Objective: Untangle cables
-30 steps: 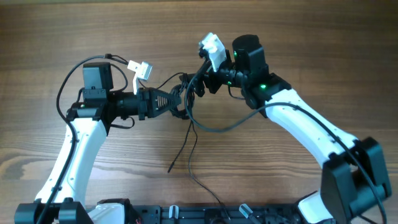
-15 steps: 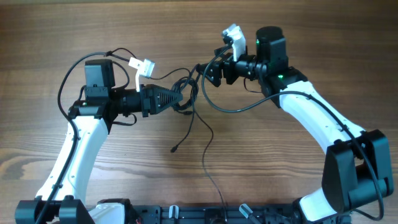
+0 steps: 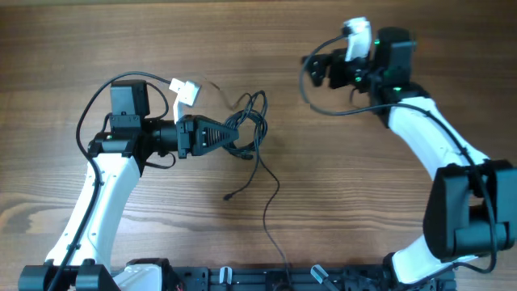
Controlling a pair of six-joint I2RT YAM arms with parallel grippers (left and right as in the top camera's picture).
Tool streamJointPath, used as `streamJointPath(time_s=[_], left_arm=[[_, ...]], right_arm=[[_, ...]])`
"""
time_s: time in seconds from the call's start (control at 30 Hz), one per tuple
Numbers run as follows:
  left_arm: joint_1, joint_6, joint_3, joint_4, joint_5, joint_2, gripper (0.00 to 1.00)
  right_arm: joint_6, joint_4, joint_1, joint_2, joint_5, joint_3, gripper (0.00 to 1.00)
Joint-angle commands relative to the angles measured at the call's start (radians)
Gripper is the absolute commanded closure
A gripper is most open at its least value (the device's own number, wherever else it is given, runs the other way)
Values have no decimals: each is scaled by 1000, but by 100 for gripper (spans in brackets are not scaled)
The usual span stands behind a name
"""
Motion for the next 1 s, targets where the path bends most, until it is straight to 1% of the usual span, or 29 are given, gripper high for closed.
streamJointPath(time_s=[0.0,0.13,0.17,0.23,0.33,0.53,0.63,0.7,0.87,0.97], left_arm=[[14,19,3,4,48,-19,96],[46,20,3,8,14,-19,96],[50,20,3,10,1,-19,96],[54,20,3,30,-4,-19,96],[50,20,3,49,2,-19,96],[50,19,3,49,51,-19,96],[50,19,3,49,52,-19,96],[50,19,3,49,52,-19,96],[50,19,3,49,52,-19,96],[50,19,3,49,52,-19,96]], right_arm=[[13,-34,-1,-46,-115,8,0],[14,-44,-23,-148,-361,8,0],[14,-46,-22,-163,-394,8,1],[17,-63,-4,-194,-429,8,3],[17,-88,40,-204,-425,8,9],[17,-90,116,-193,-396,8,9],[28,-91,164,-193,-309,8,9],[57,-89,191,-193,-225,8,7],[67,-80,241,-193,-175,8,7],[71,-110,265,-186,-64,8,7]])
